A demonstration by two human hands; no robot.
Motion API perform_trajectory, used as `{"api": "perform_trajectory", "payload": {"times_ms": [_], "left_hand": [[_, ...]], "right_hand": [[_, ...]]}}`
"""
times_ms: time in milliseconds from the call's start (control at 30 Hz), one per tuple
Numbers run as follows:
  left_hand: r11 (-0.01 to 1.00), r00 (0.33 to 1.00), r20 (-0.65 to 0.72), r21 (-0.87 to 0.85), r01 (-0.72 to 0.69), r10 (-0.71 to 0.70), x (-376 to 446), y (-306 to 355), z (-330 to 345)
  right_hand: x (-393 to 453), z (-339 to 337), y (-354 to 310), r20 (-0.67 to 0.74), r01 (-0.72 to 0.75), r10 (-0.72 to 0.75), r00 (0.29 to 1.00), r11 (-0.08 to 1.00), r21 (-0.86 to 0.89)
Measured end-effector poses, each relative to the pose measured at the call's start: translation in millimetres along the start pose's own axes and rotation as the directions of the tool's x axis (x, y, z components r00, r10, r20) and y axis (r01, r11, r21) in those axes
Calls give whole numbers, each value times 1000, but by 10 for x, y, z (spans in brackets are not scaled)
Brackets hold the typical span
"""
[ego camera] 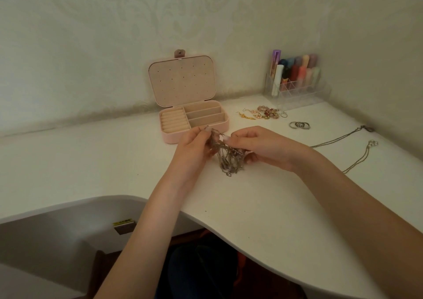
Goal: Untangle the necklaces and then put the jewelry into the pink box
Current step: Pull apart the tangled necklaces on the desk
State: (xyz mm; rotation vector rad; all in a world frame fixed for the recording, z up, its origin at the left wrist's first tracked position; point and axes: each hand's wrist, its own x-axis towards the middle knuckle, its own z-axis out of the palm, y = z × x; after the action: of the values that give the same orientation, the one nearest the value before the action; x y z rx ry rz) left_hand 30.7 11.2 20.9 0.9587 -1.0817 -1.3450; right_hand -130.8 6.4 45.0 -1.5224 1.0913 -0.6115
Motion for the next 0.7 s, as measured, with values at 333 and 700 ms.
{"api": "perform_trajectory", "payload": {"times_ms": [333,700], "left_hand": [[995,995,93,-88,50,-42,-41,99,13],[971,962,-258,237,-22,85,-34,88,-28]], "right_hand": [[28,-87,-21,-10,-15,26,1000,802,598],[-58,-104,-69,55,-73,62,997,969,236]]}}
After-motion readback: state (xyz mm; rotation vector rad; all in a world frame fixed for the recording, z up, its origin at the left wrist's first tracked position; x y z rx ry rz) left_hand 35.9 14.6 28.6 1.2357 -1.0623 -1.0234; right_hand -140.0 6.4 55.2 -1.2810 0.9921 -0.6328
